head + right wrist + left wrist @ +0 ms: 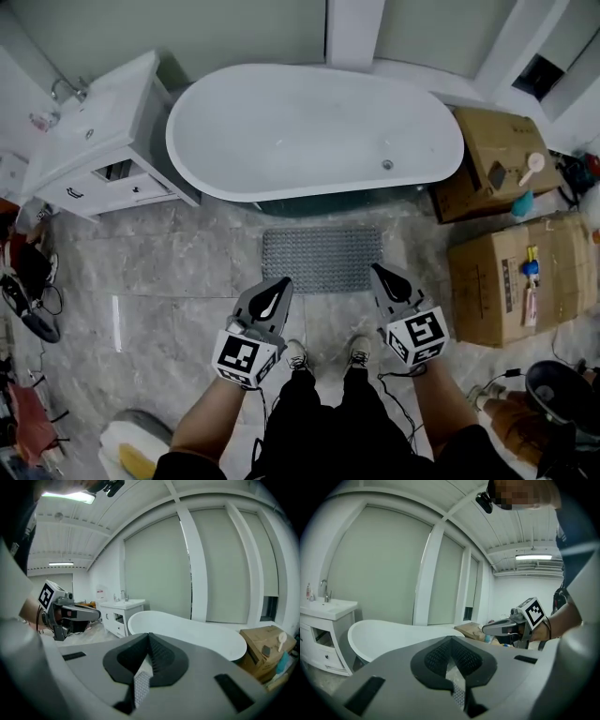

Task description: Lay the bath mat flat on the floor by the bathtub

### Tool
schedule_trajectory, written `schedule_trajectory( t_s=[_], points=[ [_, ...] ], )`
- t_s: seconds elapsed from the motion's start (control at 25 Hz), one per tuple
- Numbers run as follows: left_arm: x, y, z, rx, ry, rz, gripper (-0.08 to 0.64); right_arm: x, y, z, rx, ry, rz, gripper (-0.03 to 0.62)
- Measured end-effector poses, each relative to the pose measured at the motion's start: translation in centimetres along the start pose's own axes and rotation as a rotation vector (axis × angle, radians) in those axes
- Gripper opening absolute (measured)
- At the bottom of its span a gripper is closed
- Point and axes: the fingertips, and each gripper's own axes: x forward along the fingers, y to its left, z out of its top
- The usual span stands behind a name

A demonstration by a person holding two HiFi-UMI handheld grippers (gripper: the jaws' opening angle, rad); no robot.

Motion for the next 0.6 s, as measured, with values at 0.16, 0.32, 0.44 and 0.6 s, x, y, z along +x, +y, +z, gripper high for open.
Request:
schedule_trajectory(
  t_s=[0.16,0.32,0.44,0.6],
  points=[
    [-2.1,-1.5,3.6,0.002,-0.032,0.002,0.017,-2.1,1.1,3.7,0.021,-0.039,-0.002,0.017],
    [-3.8,-3.5,6.5,-0.043,-0.056,0.008,0.017,-4.3,2.3,7.0,0.014,-0.074,0.004,0.017],
    [-4.6,-5.4,7.4,-0.082,-0.055,-0.014,0.015,-6.0,3.3,8.4,-0.002,-0.088,0.009,0.017],
    [-5.9,-6.8,7.0,-0.128,-0.05,-0.057,0.017,-7.6,4.8,8.6,-0.009,-0.092,-0.001,0.017]
  ],
)
